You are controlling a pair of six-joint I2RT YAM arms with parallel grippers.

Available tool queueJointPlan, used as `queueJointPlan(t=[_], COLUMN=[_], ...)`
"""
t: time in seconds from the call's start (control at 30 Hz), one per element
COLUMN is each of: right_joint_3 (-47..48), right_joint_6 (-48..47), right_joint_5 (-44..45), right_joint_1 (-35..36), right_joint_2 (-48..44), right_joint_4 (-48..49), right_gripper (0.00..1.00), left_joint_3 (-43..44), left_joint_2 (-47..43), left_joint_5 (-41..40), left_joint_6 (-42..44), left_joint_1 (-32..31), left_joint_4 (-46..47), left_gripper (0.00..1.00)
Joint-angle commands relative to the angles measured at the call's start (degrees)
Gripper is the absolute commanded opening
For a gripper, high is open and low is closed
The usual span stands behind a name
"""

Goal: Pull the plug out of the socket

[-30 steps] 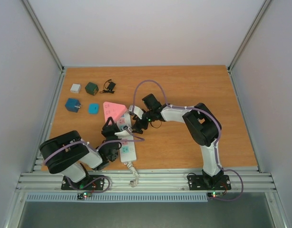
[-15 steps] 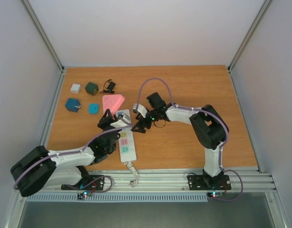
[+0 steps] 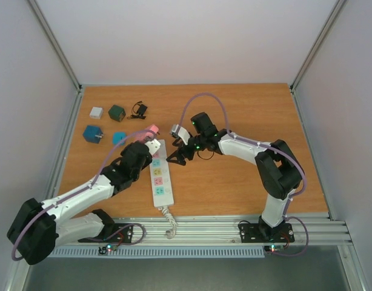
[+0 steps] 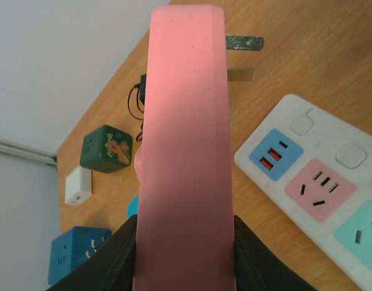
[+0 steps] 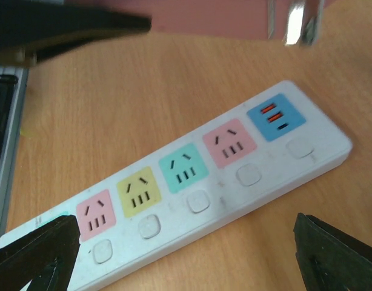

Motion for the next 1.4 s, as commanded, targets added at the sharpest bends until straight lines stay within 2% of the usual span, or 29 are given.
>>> queueJointPlan(t=[0.0,0.17,0.4,0.73,0.97,1.37], right_joint_3=[-2.3,-2.8,3.2,12.9,10.9,0.8], right_joint_6=[0.9,0.1,-3.8,-9.1,-15.5,-20.6], right_joint_5=[3.0,8.9,14.9,20.6,24.9,25.5], right_joint_1=[3.1,9.2,16.8,22.2,22.3,15.1], right_joint_2=[-2.4,-1.9,3.7,15.0,17.2,10.7], right_joint_4=[0.7,2.2,-0.4,-6.7,-10.9,-10.8], right_gripper=[0.97,0.98,0.98,0.99,0.99,0.99], left_joint_3=[4.2,6.2,8.6,10.6,11.1,9.2], left_joint_2=[-2.5,-3.0,-2.8,-2.3,-1.5,0.5], left_joint_5=[6.7,6.3,8.5,13.8,16.0,16.6], left_joint_6=[-5.8,-6.4,-6.9,-7.2,-7.4,-1.3], left_joint_1=[5.2,10.1,17.0,23.7,24.9,24.7], left_joint_4=[-8.2,-9.3,-11.0,-13.4,-14.0,-12.0], left_gripper=[0.01,0.01,0.01,0.01,0.01,0.01])
